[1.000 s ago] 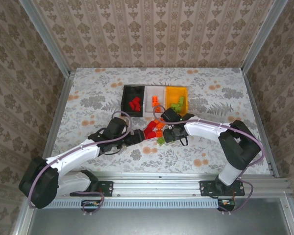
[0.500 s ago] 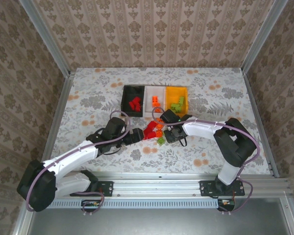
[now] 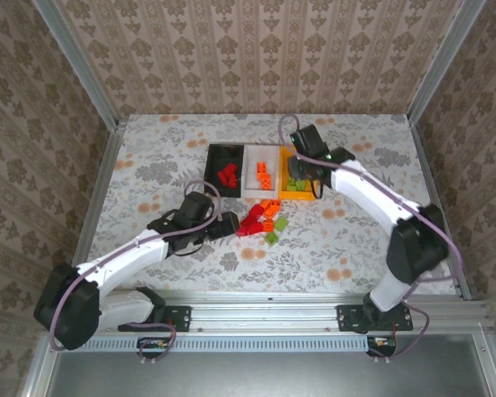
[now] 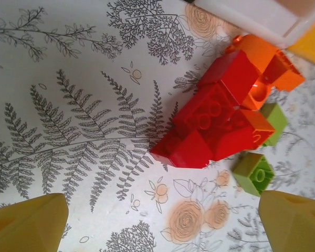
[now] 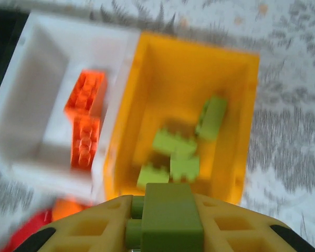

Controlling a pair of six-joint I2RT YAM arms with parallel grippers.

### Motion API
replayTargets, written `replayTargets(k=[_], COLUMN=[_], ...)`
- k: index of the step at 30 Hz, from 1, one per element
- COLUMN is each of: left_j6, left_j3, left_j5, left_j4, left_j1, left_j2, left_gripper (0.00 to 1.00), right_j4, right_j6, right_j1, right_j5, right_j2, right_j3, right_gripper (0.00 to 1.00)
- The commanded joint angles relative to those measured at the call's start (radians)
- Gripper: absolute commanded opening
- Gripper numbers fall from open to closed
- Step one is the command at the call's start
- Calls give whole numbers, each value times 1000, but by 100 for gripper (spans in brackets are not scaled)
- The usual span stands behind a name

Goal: Sort the legos into containers by color

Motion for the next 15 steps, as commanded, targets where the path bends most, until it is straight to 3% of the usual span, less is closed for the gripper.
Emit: replayTargets(k=[1, 6, 9, 15], left_j6=[90, 79, 98, 195], left_j3=[97, 68, 71, 138], left_j5=[-120, -106, -95, -109], left_j4=[-143, -93, -82, -121], left_j1=[-52, -61, -63, -91], left_j2=[64, 67, 89, 200], left_gripper=[93, 93, 92, 85], right_j4=[-79, -123, -126, -84], right_j6=[-44, -46, -40, -24], right_j1=[-41, -68, -72, -64], right_j5=[3, 2, 0, -25], right_j2=[167, 279, 298, 144], right_j3=[89, 210, 210, 129], right_gripper=[32, 33, 41, 58])
